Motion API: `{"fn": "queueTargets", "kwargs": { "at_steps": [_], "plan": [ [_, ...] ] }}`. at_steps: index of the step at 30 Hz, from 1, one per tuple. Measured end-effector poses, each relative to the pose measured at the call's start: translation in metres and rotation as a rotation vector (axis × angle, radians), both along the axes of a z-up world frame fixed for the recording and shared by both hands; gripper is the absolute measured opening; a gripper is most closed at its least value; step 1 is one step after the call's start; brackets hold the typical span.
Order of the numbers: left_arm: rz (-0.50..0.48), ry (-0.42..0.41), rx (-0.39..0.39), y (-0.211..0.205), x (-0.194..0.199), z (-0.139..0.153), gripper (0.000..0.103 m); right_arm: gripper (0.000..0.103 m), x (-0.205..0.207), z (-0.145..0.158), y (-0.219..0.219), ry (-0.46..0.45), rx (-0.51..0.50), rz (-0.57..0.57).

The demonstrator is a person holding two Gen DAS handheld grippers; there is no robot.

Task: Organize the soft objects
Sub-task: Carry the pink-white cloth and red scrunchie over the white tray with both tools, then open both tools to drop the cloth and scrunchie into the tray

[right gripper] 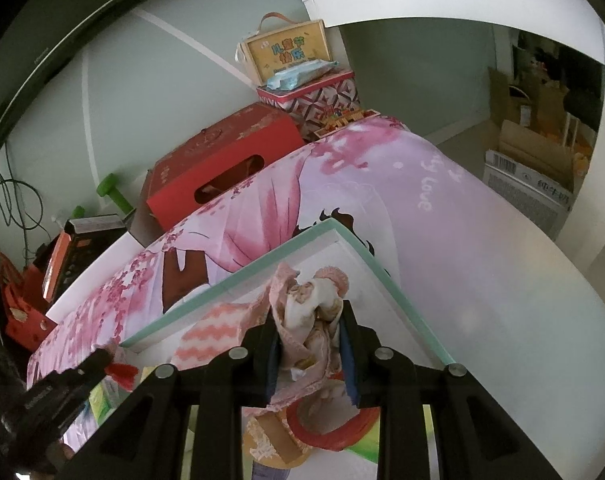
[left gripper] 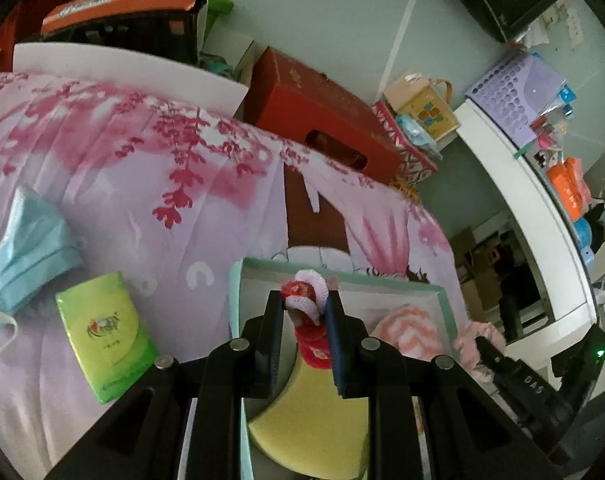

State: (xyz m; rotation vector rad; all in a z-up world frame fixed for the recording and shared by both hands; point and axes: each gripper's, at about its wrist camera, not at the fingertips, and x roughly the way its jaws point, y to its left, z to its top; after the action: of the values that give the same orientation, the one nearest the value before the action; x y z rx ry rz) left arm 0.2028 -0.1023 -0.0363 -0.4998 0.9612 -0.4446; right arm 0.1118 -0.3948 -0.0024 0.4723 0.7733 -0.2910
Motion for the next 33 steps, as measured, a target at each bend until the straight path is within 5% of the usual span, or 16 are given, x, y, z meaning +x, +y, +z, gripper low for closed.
{"fn": "queueTargets", "kwargs": {
  "at_steps": [1,4,7,14,16,24,33],
  "plan": [
    [-0.006,0.008,0.008,-0.003,0.0,-0.003,0.023,0.03,0.0,0.0,0.001,0.003,-0.005,0.0],
    [-0.014,0.034,0.035,-0.007,0.001,-0.006,0.051,0.038,0.001,0.002,0.003,0.01,-0.02,0.006],
    [-0.008,0.049,0.043,-0.006,0.0,-0.004,0.059,0.061,-0.001,0.004,0.005,0.001,-0.028,0.006],
    [0.015,0.017,0.105,-0.001,-0.008,0.018,0.09,0.082,0.001,0.006,0.009,0.022,-0.066,0.018],
    [0.029,0.012,0.141,0.0,-0.01,0.022,0.095,0.103,0.003,0.005,0.011,0.032,-0.082,0.028],
    [0.068,-0.014,0.364,-0.006,-0.016,0.019,0.099,0.103,0.002,0.004,0.015,0.03,-0.11,0.037],
    [0.024,-0.049,0.417,-0.024,-0.026,0.022,0.1,0.103,0.005,0.003,0.021,0.04,-0.119,0.044]
  ]
}}
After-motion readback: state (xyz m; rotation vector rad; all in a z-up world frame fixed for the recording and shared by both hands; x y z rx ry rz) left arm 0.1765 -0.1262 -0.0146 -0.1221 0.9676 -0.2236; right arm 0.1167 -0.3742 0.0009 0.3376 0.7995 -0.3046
